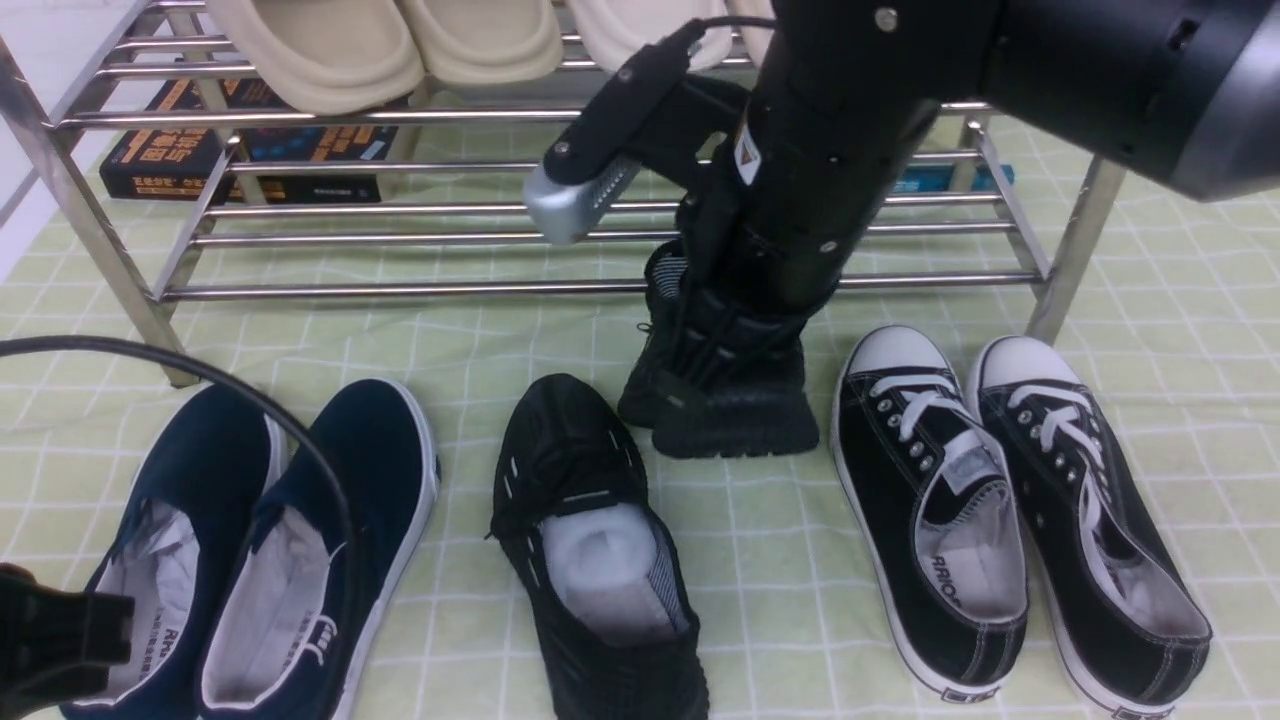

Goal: Take the shoes off the shelf with your hand from the green coffee tablecloth.

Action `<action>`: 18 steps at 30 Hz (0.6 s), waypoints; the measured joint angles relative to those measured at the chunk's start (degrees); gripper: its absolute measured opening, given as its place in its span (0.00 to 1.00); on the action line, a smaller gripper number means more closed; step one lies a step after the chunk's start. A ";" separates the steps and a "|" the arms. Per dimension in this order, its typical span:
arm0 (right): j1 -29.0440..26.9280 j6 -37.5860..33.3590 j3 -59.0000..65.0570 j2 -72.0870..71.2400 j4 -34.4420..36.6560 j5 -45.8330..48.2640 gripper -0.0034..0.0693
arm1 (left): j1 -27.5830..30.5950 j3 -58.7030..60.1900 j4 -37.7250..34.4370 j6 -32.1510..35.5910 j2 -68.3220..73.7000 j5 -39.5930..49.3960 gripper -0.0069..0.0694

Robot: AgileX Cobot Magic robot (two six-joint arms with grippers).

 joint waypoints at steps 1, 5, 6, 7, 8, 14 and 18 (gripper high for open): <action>0.00 0.14 0.00 0.06 0.38 0.00 0.10 | 0.00 0.00 0.00 0.00 0.00 0.00 0.12; 0.00 0.32 0.21 0.19 1.21 0.00 0.10 | 0.00 0.00 0.00 0.00 0.00 0.00 0.12; 0.00 0.32 0.21 0.19 1.21 0.00 0.10 | 0.00 0.00 0.00 0.00 0.00 0.00 0.12; 0.00 0.32 1.00 0.11 1.21 -0.05 0.10 | 0.00 0.00 0.05 0.00 0.00 0.00 0.12; 0.00 0.32 1.86 -0.09 1.21 -0.05 0.10 | 0.00 0.00 0.10 0.00 0.00 0.11 0.12; 0.00 0.32 10.88 -3.44 -2.11 -0.05 0.10 | 0.00 0.00 0.23 0.00 0.00 0.37 0.12; -0.07 1.16 14.55 -4.22 -2.09 -0.07 0.11 | 0.00 0.00 0.23 0.00 0.00 0.31 0.12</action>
